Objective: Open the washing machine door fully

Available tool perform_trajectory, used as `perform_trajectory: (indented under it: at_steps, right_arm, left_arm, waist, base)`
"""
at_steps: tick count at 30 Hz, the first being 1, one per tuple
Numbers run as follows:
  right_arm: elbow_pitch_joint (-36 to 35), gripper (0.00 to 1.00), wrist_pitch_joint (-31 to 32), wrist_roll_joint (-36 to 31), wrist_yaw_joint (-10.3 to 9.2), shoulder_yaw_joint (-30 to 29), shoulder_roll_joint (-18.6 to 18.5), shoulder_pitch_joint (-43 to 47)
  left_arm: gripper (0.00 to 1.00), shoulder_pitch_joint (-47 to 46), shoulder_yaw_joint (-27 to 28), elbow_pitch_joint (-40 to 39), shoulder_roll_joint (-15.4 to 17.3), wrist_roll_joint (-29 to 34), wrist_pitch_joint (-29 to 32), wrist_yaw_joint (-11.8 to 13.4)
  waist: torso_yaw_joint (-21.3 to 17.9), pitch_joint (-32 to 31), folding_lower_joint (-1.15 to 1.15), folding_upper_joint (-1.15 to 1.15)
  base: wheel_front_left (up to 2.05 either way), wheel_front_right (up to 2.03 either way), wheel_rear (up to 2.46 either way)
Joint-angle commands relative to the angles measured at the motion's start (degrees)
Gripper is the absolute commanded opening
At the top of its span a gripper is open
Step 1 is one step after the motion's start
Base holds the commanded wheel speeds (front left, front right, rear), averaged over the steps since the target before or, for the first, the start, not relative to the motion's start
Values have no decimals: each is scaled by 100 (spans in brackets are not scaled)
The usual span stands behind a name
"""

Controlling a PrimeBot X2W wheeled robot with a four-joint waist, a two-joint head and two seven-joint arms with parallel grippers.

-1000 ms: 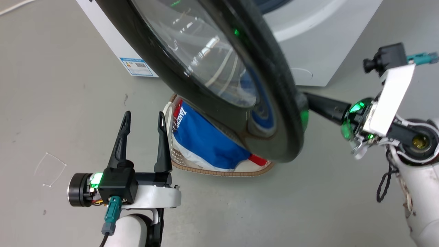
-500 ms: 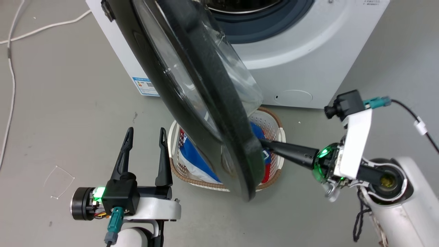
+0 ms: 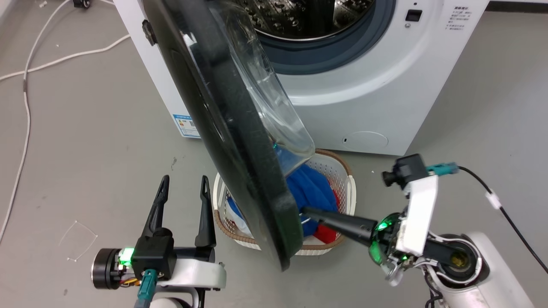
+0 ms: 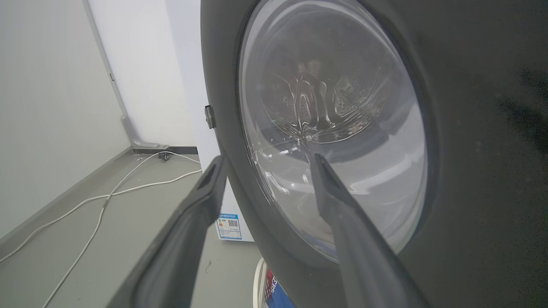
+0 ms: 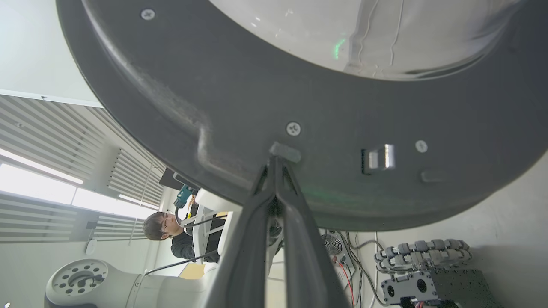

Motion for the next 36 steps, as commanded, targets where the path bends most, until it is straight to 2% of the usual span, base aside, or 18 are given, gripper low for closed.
perform_trajectory:
  at_steps: [1, 6, 13, 16, 19, 24, 27, 28, 30, 32, 34, 36]
  right_arm:
    - [-4, 0, -136, 52, 15, -131, 41, 116]
    - [-36, 0, -746, 40, 15, -687, 81, 429]
    - [-460, 0, -1590, 84, 15, -1430, 263, 1051]
    - [-714, 0, -2157, -45, 15, -1777, 352, 1273]
    - [-1095, 0, -2872, -475, 15, -2002, 401, 1448]
    - [-1592, 0, -4654, -1895, 14, -1956, 227, 1749]
    - [-1529, 0, -6026, -3534, 14, -1482, -340, 1965]
    - [-1373, 0, -6239, -4023, 8, -1402, -393, 2027]
    - [-1269, 0, -6389, -5174, 9, -1522, -440, 1986]
    - [-1400, 0, -6396, -6290, 8, -1868, -173, 1982]
    - [-1556, 0, -6395, -7089, 8, -2145, 161, 2103]
    - [-1750, 0, -6398, -7931, 7, -2226, 214, 2200]
  left_arm:
    - [100, 98, 13, 22, -4, 2, -16, -17]
    - [100, 249, 38, 74, -4, 4, -16, -36]
    - [100, 566, 152, 116, -4, 66, -16, -80]
    - [100, 686, 206, 96, -5, 76, -16, -101]
    - [100, 779, 253, 69, -5, 108, -16, -142]
    - [100, 860, 334, 39, -6, 141, -16, -160]
    - [100, 900, 356, 25, -4, 152, -16, -164]
    - [100, 912, 363, 23, -5, 155, -16, -162]
    - [100, 926, 371, 12, -5, 163, -16, -166]
    - [100, 950, 384, 8, -5, 164, -16, -162]
    - [100, 960, 376, 0, -5, 168, -16, -162]
    - [100, 966, 373, -2, -3, 164, -16, -166]
  waist:
    - [-4, -77, 1, 0]
    - [-52, -350, 1, 0]
    - [-229, -807, 1, 0]
    - [-286, -928, 1, 0]
    - [-337, -996, 1, 0]
    - [-416, -1065, 1, 0]
    - [-466, -1105, 1, 0]
    - [-488, -1117, 1, 0]
    - [-526, -1130, 1, 0]
    - [-566, -1129, 1, 0]
    - [-584, -1131, 1, 0]
    - [-589, -1133, 1, 0]
  base:
    - [0, 0, 0]
    - [0, 0, 0]
    - [0, 0, 0]
    - [0, 0, 0]
    - [0, 0, 0]
    - [0, 0, 0]
    - [0, 0, 0]
    - [0, 0, 0]
    - [0, 0, 0]
    - [0, 0, 0]
    - [0, 0, 0]
    - [0, 0, 0]
